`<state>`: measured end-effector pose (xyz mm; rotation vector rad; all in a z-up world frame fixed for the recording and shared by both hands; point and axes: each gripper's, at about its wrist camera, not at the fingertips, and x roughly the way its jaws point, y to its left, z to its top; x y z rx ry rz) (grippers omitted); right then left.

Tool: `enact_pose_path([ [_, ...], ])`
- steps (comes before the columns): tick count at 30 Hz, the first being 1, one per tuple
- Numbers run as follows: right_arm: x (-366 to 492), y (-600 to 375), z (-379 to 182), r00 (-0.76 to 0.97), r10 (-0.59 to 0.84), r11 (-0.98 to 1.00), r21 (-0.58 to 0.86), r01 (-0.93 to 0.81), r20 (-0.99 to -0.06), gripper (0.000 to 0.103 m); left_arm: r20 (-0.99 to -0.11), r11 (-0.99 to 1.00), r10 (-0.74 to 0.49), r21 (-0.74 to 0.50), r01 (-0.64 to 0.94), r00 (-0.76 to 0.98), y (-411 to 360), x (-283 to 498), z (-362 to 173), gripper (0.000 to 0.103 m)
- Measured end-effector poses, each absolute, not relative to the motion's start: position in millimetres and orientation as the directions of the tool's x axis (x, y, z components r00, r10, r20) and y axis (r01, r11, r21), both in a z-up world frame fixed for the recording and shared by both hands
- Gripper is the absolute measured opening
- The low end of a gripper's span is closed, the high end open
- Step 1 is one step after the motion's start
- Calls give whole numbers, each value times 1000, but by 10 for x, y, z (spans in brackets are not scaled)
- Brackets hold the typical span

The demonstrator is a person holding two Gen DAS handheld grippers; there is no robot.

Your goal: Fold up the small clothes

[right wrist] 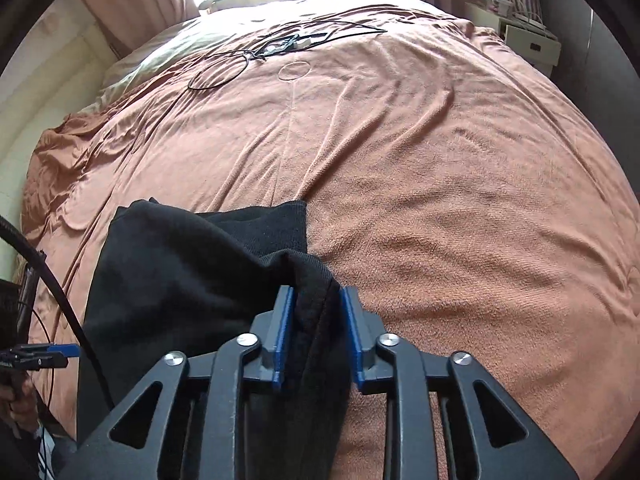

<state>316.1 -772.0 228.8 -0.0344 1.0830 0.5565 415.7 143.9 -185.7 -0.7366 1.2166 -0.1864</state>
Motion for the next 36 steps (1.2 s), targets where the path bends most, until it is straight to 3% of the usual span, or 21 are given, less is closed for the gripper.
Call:
enact_pose_path([
  [1,3141,-7739,2308,338,428,856,255,-451,-838,69,-783,758,-502,-603,-249,368,1444,4172,-1849,66],
  [2,3115,-7763,2337,338,448,846,270,-459,-828,75,-783,758,-498,-602,-252,373,1453,4181,-1848,66],
  [19,3192,-8141,1899,111,613,743,523,-418,-782,76,-767,726,-485,-621,-296,420,1435,4511,-1881,66],
  [24,3312,-8117,1741,77,626,728,547,-413,-776,63,-771,736,-488,-615,-281,410,1399,4655,-1936,66],
  [28,3490,-8141,1676,69,658,714,592,-374,-749,41,-769,737,-492,-618,-276,407,1411,4769,-2019,66],
  [31,3530,-8162,1716,70,675,699,606,-380,-734,28,-761,725,-501,-629,-280,412,1449,4871,-2082,51],
  [35,3487,-8247,1814,91,702,669,610,-424,-707,28,-736,697,-513,-657,-286,441,1549,4976,-2090,22],
  [36,3494,-8281,1779,90,694,677,605,-419,-714,29,-727,690,-516,-666,-284,453,1570,4982,-2075,22],
])
